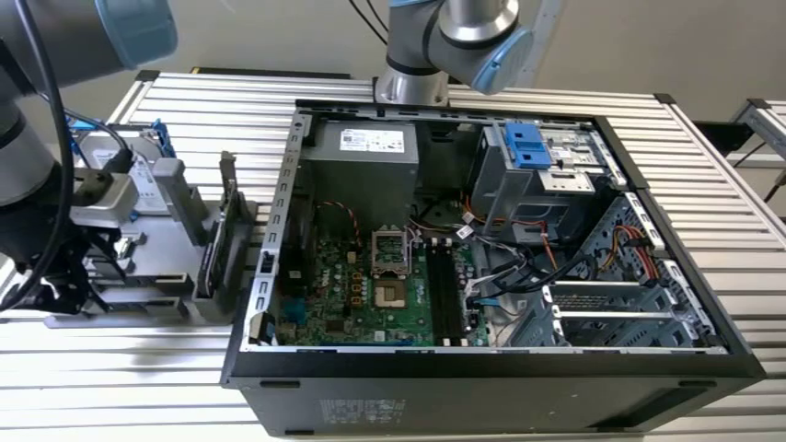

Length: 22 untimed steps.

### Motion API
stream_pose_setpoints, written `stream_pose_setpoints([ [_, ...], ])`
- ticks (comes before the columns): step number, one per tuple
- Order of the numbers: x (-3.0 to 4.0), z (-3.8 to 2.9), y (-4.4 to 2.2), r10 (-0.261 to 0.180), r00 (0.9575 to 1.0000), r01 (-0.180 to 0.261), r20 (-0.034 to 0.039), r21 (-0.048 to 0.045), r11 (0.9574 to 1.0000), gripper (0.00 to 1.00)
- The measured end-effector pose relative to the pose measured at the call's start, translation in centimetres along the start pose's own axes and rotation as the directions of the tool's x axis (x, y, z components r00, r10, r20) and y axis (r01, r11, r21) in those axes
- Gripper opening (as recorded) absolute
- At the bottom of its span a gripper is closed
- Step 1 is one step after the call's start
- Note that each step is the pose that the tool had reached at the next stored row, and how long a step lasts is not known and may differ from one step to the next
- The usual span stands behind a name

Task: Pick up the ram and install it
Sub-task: 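Pick up the ram and move it above insertion slot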

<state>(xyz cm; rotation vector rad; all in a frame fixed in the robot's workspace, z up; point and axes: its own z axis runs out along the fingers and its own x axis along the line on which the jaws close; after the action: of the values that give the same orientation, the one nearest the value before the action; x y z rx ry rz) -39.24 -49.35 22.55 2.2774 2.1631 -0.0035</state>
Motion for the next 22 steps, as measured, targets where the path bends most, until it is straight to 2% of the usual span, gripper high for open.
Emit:
stream_pose_setpoints([
  [6,-0.36,0.71,0.02,0.000,1.0000,0.000,-0.0002,0.0002,1.0000,1.00],
  [12,-0.41,1.54,0.03,0.000,1.0000,0.000,0.0000,0.0004,1.0000,1.00],
  [22,0.01,2.65,0.07,0.000,1.0000,0.000,0.0000,0.0008,1.0000,1.00],
])
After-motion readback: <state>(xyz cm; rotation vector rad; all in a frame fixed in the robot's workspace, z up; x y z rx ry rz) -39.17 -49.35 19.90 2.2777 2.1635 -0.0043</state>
